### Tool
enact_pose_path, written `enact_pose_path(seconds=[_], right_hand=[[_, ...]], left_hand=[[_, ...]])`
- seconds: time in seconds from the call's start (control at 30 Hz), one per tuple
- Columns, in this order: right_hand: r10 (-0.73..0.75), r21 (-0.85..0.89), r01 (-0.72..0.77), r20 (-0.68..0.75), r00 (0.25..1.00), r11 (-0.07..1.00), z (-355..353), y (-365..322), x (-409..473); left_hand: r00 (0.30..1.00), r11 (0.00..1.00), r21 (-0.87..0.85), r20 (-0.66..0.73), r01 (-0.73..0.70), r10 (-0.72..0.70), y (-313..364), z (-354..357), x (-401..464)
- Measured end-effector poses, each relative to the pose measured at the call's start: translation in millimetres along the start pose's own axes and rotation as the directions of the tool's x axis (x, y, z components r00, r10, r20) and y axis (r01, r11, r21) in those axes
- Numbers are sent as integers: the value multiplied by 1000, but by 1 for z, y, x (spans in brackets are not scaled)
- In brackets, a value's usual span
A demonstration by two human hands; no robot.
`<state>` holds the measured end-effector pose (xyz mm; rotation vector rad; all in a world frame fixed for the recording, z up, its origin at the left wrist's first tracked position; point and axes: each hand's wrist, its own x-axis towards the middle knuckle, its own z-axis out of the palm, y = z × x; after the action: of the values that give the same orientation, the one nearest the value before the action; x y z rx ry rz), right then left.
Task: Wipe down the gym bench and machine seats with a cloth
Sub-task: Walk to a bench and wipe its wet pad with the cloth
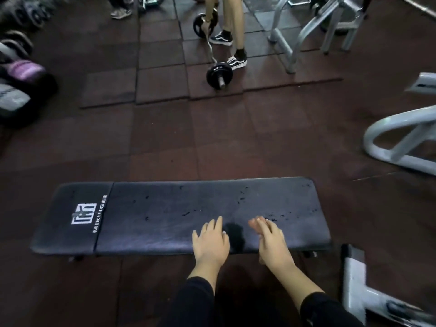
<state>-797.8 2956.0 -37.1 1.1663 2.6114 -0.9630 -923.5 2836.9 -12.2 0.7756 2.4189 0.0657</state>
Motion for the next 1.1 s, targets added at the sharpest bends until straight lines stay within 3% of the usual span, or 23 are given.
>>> enact_pose_path(seconds=[0.13, 0.27, 0.47, 0.67, 0.77, 0.97, 1.1], right_hand=[[-27, -7, 27, -61, 998, 1000, 48, 27, 52], [-15, -11, 13, -207, 978, 1000, 87, 69, 102], [-45, -107, -3, -445, 895, 994, 111, 136, 153], [-131, -244, -15, -568, 813, 970, 136, 161, 169], [-129, -196, 13, -588, 798, 980, 135, 160, 171], [-96, -151, 22, -503, 859, 988, 120, 165, 168], [-36, -160, -58, -527, 849, 985, 94, 181, 183]], left_hand=[[999, 999, 16, -4, -52, 52, -9, 46, 53], [979, 977, 102, -56, -188, 194, -2, 96, 110], [851, 887, 158, -251, -434, 461, 44, 162, 184], [767, 874, 165, -425, -456, 481, 60, 203, 226], [712, 865, 138, -513, -483, 479, 58, 207, 230], [784, 878, 140, -403, -457, 472, 58, 205, 230], [807, 901, 86, -415, -425, 420, 82, 189, 230]])
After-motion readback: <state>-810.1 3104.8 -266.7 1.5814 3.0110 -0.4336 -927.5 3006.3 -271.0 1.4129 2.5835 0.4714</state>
